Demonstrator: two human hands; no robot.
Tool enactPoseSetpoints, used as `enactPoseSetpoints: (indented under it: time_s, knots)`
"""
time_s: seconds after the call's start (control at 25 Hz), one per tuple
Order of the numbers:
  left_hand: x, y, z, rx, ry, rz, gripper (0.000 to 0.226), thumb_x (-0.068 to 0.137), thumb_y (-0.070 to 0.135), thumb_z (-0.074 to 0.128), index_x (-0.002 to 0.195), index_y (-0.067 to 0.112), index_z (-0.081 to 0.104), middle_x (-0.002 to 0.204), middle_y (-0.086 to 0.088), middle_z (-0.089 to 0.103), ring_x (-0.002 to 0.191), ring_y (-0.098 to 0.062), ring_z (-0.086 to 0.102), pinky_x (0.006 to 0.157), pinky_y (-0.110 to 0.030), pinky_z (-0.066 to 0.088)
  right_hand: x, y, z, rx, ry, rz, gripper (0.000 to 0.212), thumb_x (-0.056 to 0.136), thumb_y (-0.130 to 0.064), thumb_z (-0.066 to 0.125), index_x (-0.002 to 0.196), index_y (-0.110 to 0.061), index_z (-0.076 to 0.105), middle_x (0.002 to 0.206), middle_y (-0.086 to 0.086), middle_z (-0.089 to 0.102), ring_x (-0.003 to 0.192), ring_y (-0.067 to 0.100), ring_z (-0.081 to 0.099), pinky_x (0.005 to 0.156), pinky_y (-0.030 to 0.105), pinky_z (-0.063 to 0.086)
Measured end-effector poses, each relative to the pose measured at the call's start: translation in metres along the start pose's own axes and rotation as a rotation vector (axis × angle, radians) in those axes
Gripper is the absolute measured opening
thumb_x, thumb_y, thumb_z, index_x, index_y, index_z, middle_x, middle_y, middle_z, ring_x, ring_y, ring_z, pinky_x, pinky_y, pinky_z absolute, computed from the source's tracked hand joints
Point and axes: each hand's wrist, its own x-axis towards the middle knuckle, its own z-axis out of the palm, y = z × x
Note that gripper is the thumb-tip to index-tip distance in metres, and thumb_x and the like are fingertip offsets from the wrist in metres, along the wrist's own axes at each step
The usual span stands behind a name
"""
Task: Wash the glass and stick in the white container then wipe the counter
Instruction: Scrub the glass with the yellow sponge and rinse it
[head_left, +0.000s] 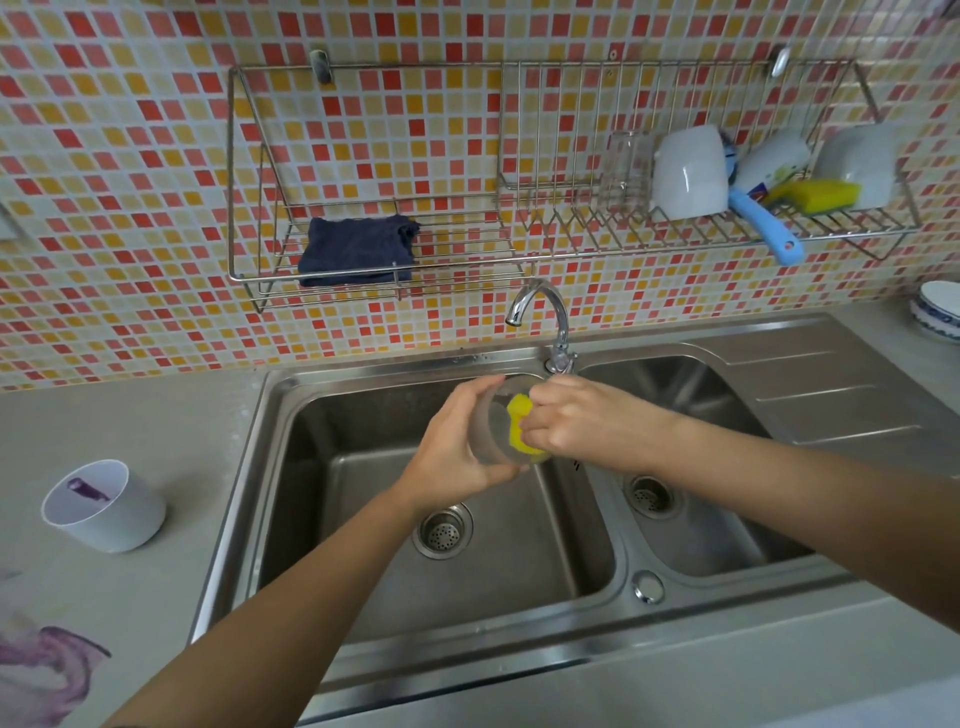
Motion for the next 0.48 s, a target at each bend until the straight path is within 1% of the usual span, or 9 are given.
enactPoseSetpoints:
  time_s: [0.08,0.12,0.2,0.24,0.28,0.32,0.36,0.4,0.48]
  knots:
    - [0.000,0.003,0.005,-0.002,0.088,-0.018,0.089,0.056,0.019,0.086,0.128,0.033,0.036,0.129,0.002,0.048,0.119,0.007,0.044,0.096,-0.006,0.032,0.002,-0.003,0.002,0.052,-0.003,0.049,0.012,0.072,-0.014,0.070,0.075,-0.024,0.065,0.073,-0.012,0.064,0.072,0.015,0.052,0.064,0.027,0.043]
    - [-0.001,0.000,0.007,-0.019,0.108,-0.013,0.089,0.057,0.018,0.085,0.127,0.037,0.033,0.129,0.001,0.046,0.120,0.004,0.043,0.097,-0.008,0.033,0.001,-0.005,0.005,0.065,-0.005,0.044,0.010,0.073,-0.014,0.068,0.076,-0.024,0.067,0.073,-0.012,0.065,0.071,0.015,0.052,0.064,0.027,0.043]
    - [-0.005,-0.004,0.004,-0.054,0.035,-0.016,0.093,0.058,0.023,0.084,0.131,0.038,0.029,0.137,0.000,0.041,0.124,-0.006,0.043,0.092,-0.017,0.042,-0.003,-0.010,0.005,0.033,-0.023,-0.013,0.011,0.074,-0.015,0.060,0.072,-0.024,0.067,0.069,-0.012,0.063,0.071,0.014,0.051,0.064,0.026,0.043]
    - [-0.005,-0.004,0.000,-0.059,-0.033,-0.028,0.095,0.059,0.025,0.084,0.135,0.035,0.028,0.141,0.003,0.038,0.124,-0.008,0.044,0.085,-0.019,0.048,-0.004,-0.008,0.004,-0.001,-0.048,-0.045,0.013,0.075,-0.014,0.060,0.069,-0.023,0.066,0.067,-0.012,0.061,0.071,0.014,0.051,0.064,0.026,0.043]
    - [-0.004,-0.004,-0.003,-0.046,-0.090,-0.032,0.097,0.059,0.024,0.084,0.138,0.031,0.029,0.142,0.006,0.038,0.122,-0.008,0.045,0.082,-0.022,0.051,-0.006,-0.006,0.004,-0.032,-0.057,-0.069,0.013,0.075,-0.013,0.061,0.068,-0.023,0.064,0.067,-0.012,0.060,0.071,0.014,0.051,0.064,0.026,0.043]
    - [-0.002,-0.003,-0.004,-0.014,-0.107,-0.028,0.097,0.060,0.022,0.084,0.140,0.026,0.031,0.141,0.008,0.040,0.122,-0.005,0.045,0.087,-0.025,0.050,-0.005,-0.004,0.002,-0.045,-0.062,-0.063,0.013,0.074,-0.012,0.064,0.067,-0.023,0.064,0.066,-0.012,0.059,0.072,0.014,0.051,0.064,0.026,0.043]
    - [0.000,-0.002,-0.004,0.025,-0.088,-0.016,0.094,0.060,0.018,0.084,0.139,0.021,0.034,0.137,0.007,0.043,0.121,-0.002,0.044,0.095,-0.026,0.046,-0.003,-0.004,0.000,-0.035,-0.059,-0.011,0.013,0.071,-0.010,0.065,0.069,-0.023,0.064,0.068,-0.012,0.060,0.072,0.014,0.052,0.065,0.026,0.044]
    - [0.001,-0.002,-0.003,0.051,-0.041,-0.018,0.090,0.060,0.015,0.084,0.137,0.018,0.037,0.133,0.007,0.045,0.119,0.001,0.043,0.100,-0.022,0.041,0.000,-0.006,-0.001,0.042,-0.066,0.079,0.017,0.068,-0.006,0.067,0.073,-0.022,0.066,0.071,-0.011,0.063,0.073,0.015,0.053,0.065,0.027,0.044]
    - [0.001,-0.001,0.000,0.051,0.041,-0.065,0.088,0.060,0.012,0.084,0.135,0.014,0.039,0.128,0.007,0.044,0.115,0.003,0.042,0.096,-0.004,0.033,0.005,-0.016,-0.002,0.386,-0.125,0.309,0.037,0.064,0.005,0.063,0.091,-0.021,0.070,0.090,-0.005,0.070,0.079,0.018,0.053,0.071,0.027,0.043]
